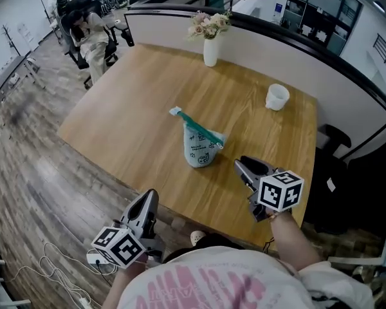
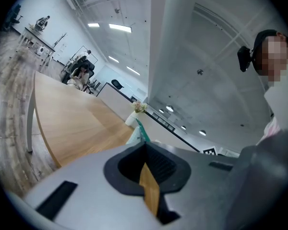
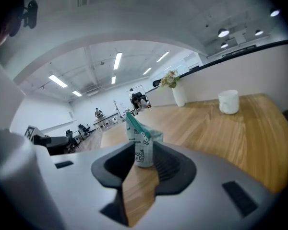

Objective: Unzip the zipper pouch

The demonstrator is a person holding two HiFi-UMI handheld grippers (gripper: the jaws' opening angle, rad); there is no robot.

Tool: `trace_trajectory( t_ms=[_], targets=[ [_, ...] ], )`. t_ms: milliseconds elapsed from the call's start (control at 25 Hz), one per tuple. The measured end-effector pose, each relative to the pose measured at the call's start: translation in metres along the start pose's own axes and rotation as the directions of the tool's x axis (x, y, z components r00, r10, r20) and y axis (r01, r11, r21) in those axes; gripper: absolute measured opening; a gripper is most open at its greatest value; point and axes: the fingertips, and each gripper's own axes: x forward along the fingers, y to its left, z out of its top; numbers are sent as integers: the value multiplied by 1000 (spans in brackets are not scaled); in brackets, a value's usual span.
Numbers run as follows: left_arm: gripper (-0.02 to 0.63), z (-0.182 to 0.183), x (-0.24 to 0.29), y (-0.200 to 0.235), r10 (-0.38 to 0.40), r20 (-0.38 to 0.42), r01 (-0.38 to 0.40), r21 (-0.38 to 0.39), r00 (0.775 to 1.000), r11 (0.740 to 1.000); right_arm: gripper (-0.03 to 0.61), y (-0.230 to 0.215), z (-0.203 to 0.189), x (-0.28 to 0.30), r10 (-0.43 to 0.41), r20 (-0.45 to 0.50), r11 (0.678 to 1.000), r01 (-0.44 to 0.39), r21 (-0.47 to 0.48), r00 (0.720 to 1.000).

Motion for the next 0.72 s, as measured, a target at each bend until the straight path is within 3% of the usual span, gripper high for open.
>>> trace_trajectory(
  t_ms=[40,200,400,600,720],
  targets=[
    [0,2,2,5,11,5,-11,1,1000,1000,138,1,7,10,25,-5,999,-25,-35,1000],
    [0,7,5,20,41,21,-41,-9,999,999,196,5,18,54,59,-57,967,-72,-246,997],
    [0,10,1,31,69,30,-69,-14,997,998,261,-12,5,96,-19,-145,832,-65,-551,989],
    [0,8,-4,38,100,30,-99,-38,995,994,286,-16,-3,118,-5,-187,748,-121,-653,982],
    [0,10,-4,36,103,31,-102,-31,994,994,228,-14,-3,123,13,-198,730,-145,-668,980]
  ],
)
